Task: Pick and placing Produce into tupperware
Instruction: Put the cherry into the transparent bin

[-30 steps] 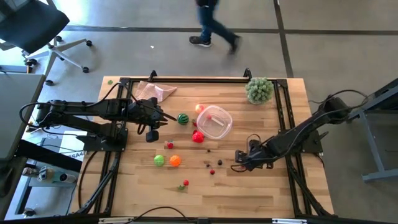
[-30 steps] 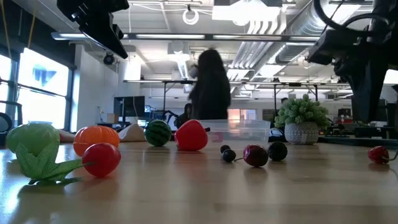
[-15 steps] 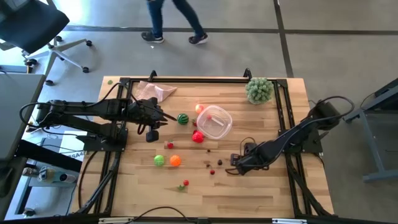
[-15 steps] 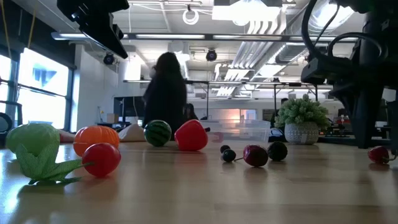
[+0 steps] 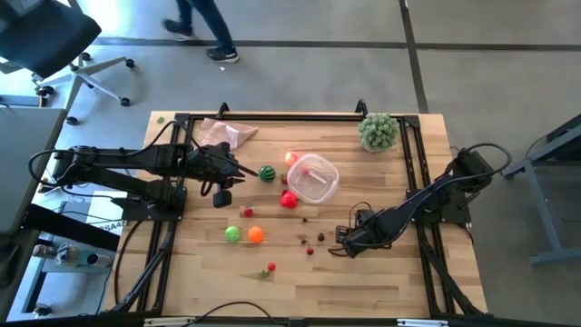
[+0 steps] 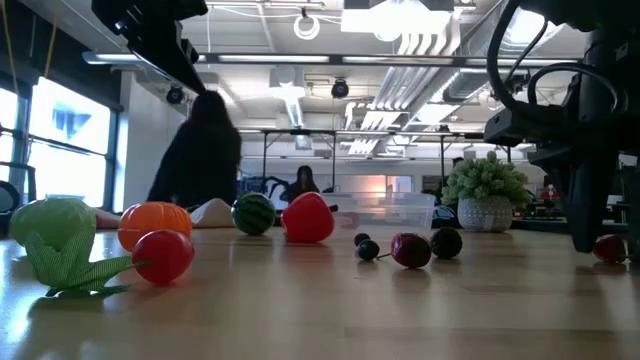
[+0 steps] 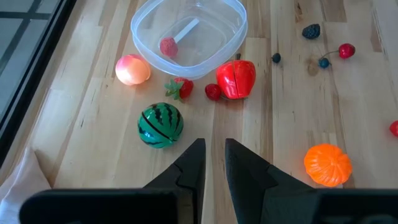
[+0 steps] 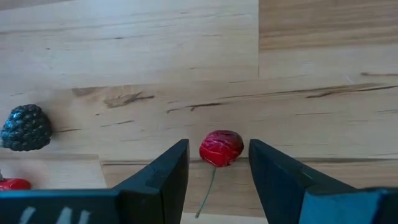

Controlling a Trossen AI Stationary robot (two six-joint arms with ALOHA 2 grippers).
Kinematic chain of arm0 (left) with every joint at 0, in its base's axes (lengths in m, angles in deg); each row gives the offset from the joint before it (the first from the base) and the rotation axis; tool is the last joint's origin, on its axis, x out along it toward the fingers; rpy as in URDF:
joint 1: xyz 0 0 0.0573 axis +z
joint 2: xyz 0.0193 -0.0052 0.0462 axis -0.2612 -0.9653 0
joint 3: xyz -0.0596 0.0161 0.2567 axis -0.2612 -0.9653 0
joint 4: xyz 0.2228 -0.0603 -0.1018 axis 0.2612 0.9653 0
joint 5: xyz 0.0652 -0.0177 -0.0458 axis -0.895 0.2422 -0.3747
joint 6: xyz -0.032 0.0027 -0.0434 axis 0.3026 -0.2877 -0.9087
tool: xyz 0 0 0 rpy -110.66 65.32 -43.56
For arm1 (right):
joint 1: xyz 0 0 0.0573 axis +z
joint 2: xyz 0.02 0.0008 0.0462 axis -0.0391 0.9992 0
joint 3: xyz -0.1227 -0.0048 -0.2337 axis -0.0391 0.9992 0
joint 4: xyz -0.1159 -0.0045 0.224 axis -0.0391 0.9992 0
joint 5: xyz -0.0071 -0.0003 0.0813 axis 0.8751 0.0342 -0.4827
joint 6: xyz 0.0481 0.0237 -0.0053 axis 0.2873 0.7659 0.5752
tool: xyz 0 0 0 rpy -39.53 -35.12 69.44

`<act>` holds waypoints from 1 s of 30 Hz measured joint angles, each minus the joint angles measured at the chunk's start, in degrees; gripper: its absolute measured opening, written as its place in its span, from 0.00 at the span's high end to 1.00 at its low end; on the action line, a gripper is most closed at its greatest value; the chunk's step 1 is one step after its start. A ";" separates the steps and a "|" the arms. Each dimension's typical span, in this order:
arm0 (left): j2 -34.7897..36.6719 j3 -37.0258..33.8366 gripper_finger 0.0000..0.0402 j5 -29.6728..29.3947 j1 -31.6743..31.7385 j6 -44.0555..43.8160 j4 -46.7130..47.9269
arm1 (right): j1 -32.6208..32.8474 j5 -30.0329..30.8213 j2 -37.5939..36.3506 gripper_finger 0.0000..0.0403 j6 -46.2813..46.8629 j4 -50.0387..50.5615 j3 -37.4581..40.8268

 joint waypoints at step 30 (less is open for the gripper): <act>0.00 0.00 0.87 0.00 0.00 0.00 0.00 | -1.31 -1.67 -0.02 0.79 -6.43 0.53 0.07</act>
